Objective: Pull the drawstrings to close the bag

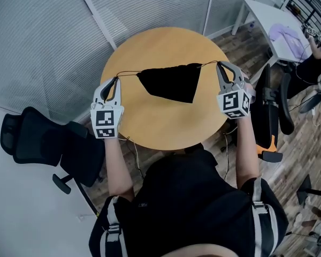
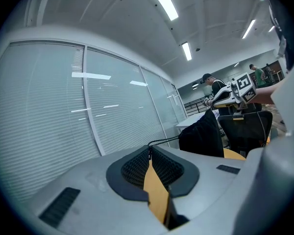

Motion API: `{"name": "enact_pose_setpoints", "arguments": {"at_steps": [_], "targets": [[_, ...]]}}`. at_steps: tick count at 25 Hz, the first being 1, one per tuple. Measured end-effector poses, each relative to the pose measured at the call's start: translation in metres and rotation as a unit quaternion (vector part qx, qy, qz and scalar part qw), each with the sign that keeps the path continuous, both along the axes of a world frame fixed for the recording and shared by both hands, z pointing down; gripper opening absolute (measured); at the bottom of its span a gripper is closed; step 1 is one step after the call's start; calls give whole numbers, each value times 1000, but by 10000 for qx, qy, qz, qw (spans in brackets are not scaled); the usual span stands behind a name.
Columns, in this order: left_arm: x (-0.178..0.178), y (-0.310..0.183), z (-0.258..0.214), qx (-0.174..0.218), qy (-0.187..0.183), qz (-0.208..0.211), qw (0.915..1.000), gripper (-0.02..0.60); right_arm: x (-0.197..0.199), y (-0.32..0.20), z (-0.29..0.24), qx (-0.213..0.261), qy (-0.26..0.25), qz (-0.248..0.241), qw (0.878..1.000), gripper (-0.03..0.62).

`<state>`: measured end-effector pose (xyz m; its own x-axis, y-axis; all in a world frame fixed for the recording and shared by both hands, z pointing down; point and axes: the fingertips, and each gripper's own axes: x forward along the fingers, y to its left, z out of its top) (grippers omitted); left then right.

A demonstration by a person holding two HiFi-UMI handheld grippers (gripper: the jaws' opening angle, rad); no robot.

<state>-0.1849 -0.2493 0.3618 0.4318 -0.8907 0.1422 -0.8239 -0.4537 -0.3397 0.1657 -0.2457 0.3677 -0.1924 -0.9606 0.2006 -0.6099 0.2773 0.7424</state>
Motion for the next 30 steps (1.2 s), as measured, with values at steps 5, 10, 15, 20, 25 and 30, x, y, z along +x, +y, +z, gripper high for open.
{"name": "enact_pose_setpoints", "arguments": {"at_steps": [5,10,15,20,25,30], "targets": [[-3,-4,1,-14,1,-19,10000,28,2,-2,-1,19,11,47,10000,77],[-6,-5,2,-41,6,-44,10000,29,6,-3,1,18,25,108,9999,77],[-9,-5,1,-48,38,-63,10000,29,11,-5,0,52,-9,164,9999,77],[-16,-3,-3,-60,139,-158,9998,18,15,-5,-5,112,-54,217,9997,77],[-19,-3,-3,-27,121,-183,9998,17,13,-4,-8,184,-34,192,9996,77],[-18,-2,-1,-80,200,-162,9996,15,13,-3,-7,186,-61,209,9996,77]]}}
